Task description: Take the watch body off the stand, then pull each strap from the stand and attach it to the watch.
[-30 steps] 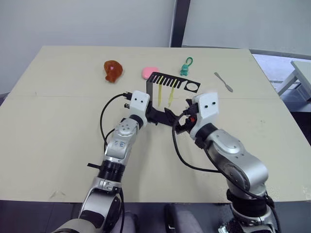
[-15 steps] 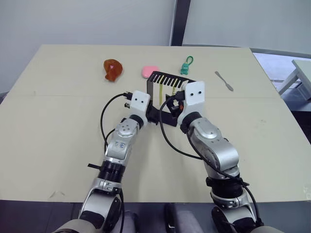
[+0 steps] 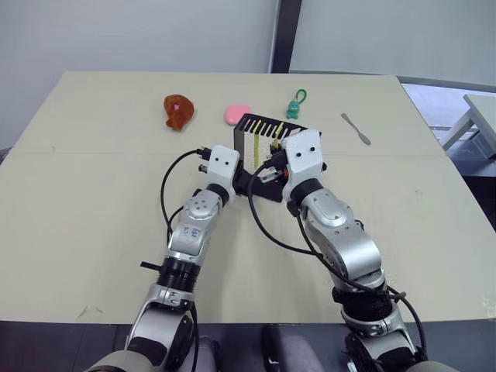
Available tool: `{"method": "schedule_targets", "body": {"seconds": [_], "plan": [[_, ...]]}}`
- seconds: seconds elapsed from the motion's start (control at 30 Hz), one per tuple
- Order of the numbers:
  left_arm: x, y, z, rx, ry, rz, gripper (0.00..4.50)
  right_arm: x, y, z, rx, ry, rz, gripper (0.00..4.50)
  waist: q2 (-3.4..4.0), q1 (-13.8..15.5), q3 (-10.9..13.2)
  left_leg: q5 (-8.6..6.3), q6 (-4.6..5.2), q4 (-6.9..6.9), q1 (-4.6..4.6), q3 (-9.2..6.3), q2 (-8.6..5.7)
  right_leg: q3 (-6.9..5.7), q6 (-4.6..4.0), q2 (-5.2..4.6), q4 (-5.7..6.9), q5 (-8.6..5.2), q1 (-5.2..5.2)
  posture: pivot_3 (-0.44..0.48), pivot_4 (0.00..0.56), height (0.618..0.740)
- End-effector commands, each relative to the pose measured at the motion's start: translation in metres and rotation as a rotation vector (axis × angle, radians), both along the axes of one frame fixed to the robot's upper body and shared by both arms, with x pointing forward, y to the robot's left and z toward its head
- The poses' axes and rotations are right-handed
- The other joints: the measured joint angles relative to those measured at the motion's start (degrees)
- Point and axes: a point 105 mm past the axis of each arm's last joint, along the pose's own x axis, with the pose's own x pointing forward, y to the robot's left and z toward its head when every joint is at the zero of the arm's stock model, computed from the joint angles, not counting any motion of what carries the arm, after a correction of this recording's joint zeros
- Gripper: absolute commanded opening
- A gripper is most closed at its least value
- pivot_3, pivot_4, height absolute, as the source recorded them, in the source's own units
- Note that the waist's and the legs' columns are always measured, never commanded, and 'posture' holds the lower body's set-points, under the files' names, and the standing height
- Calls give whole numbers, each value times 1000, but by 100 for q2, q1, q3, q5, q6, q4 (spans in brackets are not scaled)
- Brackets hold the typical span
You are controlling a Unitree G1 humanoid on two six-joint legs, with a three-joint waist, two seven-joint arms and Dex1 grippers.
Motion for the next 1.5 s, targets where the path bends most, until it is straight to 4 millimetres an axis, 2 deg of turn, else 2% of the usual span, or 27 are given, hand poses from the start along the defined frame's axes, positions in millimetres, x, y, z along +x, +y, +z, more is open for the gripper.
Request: {"method": "schedule_targets", "body": {"seconds": [0.03, 0.23, 0.3, 0.47, 0.6, 0.7, 0.73, 0.83, 0.93, 1.07, 1.17, 1.27, 1.33, 1.4, 1.5], "plan": [[0, -6, 8, -18, -31, -18, 0, -11, 1, 17, 5, -81, 15, 62, 0, 1, 0, 0, 0, 0, 0, 0, 0, 0, 0, 0, 0, 0, 0, 0, 150, 740], [3, -8, 11, -16, -39, -21, 0, -17, 4, 15, -50, -87, 56, 62, 0, 11, 0, 0, 0, 2, 0, 1, -2, 0, 0, -1, 0, 0, 0, 0, 150, 740], [2, -9, 11, -14, -39, -24, 0, -25, 4, 7, -83, -55, 95, 62, 0, 13, 0, 0, 0, 1, 0, 0, -2, 0, 0, -1, 0, 0, 0, 0, 150, 740], [2, -13, 11, -3, -37, -49, 0, -38, -20, -7, -93, 16, 101, 62, 0, 26, 0, 0, 0, 2, -1, -1, -3, 1, 0, -1, 0, 0, 0, 0, 150, 740], [2, -9, 13, -8, -32, -53, 0, -49, -31, -11, -77, 66, 172, 62, 0, 22, 0, 0, 1, 2, 0, -1, -4, 0, 0, 0, -1, 0, 1, 0, 150, 740], [-5, -8, 20, -27, -50, -117, 924, -56, -36, -12, -50, 106, 249, 0, -1, 22, 0, 0, 0, -1, 0, -2, -2, -1, 0, 3, 0, 0, 1, 0, 150, 740], [-9, -7, 22, -24, -56, -142, 1355, -58, -37, -12, -46, 114, 268, 0, -1, 14, 0, 0, 0, -1, 0, -2, -2, 0, 0, 3, -1, 0, 1, 0, 150, 740], [-23, 3, 32, 8, -86, -220, 2933, -60, -43, -13, -45, 144, 314, 0, 0, -8, 0, 0, -1, -3, 2, -1, -2, 1, 0, 4, 0, 0, 1, 0, 150, 740], [-39, 26, 39, 50, -86, -263, 4438, -62, -49, -15, -53, 177, 364, 0, 0, -28, 0, 2, -3, -9, 4, -2, 0, 3, -1, 3, 1, -1, 1, 0, 150, 740], [-65, 69, 45, 79, -30, -317, 4438, -69, -53, -18, -68, 232, 475, 0, 1, -69, 1, 2, -3, -10, 6, -2, 3, 3, -3, 2, 2, -2, 1, 0, 150, 740], [-91, 79, 49, 46, 43, -483, 4438, -74, -52, -15, -9, 280, 588, 0, 0, -76, 1, 2, -3, -9, 4, -7, 2, 1, -3, 1, 0, -2, 1, 0, 150, 740], [-122, 67, 65, -55, 84, -758, 4438, -83, -47, -11, 51, 334, 745, 0, 0, -67, 1, 2, -2, -9, 2, -9, 1, -1, -4, -1, -2, -2, 3, 0, 150, 740], [-134, 58, 72, -136, 117, -891, 4438, -89, -42, -8, 88, 371, 851, 0, 0, -32, 1, 1, 0, -8, 2, -12, -1, -3, -4, -3, -5, -2, 7, 0, 150, 740], [-136, 53, 75, -205, 149, -953, 4438, -91, -39, -3, 116, 389, 915, 0, 0, -17, 1, 0, 1, -4, 2, -13, -2, -3, -3, -3, -5, -2, 9, 0, 150, 740], [-125, 36, 78, -296, 159, -985, 4438, -90, -31, 1, 162, 423, 999, 0, 0, 1, 1, 0, 2, -2, 3, -14, -4, -1, -3, -2, -4, -2, 9, 0, 150, 740]]}}
